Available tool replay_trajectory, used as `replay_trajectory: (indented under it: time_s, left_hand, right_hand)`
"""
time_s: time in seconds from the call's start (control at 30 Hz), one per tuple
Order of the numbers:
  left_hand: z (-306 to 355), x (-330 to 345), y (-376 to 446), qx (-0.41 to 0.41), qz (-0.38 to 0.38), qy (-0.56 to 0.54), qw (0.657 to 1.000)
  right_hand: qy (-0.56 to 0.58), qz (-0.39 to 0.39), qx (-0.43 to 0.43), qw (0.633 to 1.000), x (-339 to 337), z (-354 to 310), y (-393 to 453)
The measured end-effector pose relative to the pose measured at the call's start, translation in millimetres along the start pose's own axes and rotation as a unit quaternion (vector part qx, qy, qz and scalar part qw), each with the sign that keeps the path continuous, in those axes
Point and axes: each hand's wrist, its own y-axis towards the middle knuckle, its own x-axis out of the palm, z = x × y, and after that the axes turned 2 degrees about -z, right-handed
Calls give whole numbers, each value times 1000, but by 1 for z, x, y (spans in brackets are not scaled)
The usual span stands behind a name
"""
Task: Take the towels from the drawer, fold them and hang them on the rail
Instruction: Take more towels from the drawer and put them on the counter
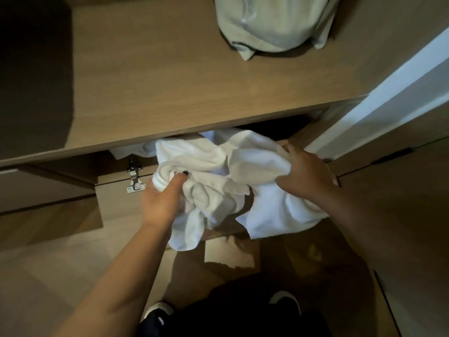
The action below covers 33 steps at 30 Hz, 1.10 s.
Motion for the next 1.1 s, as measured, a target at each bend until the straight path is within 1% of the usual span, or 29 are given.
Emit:
replay_trajectory:
  time_s: [0.1, 0.2, 0.33, 0.47, 0.6, 0.73, 0.8, 0.83, 0.9, 0.97, 1.03, 1.1]
  left_hand:
    - [30, -23, -40, -27, 2, -10, 1000]
    - [59, -51, -77, -54, 26, -14, 998]
    - [98, -88, -122, -55, 34, 11, 998]
    - [143, -117, -165, -27, 32, 44, 998]
    - [202, -137, -207, 19, 27, 65, 997]
    - [264, -151, -244, 115, 5, 82, 990]
    - [298, -159, -257, 202, -31, 123, 971]
    - [316, -164, -262, 253, -54, 159, 953]
    - [350, -178, -266, 340, -103, 240, 904]
    - [385, -193, -269, 382, -166, 299, 859]
    - [417, -209, -273, 404, -214, 345, 820]
    - [445, -222, -280, 420, -238, 369, 794]
  right_hand:
    - [47, -11, -3, 999, -42, -18, -31]
    - [91, -27, 1, 995, -89, -35, -60]
    - [109, -39, -2, 993, -156, -61, -94]
    - [129, -53, -24, 990, -229, -83, -125]
    - [165, -98, -50, 980, -309, -111, -155]
    - [183, -143, -85, 969, -389, -154, -179]
    - [187, -160, -100, 964, -424, -176, -186]
    - [185, -159, -107, 964, -439, -187, -187]
    - [174, -144, -121, 967, -466, -208, -190]
    - [176, -125, -135, 967, -491, -231, -194]
    - [209, -109, -147, 961, -512, -252, -199]
    - [257, -102, -147, 950, -531, -270, -204]
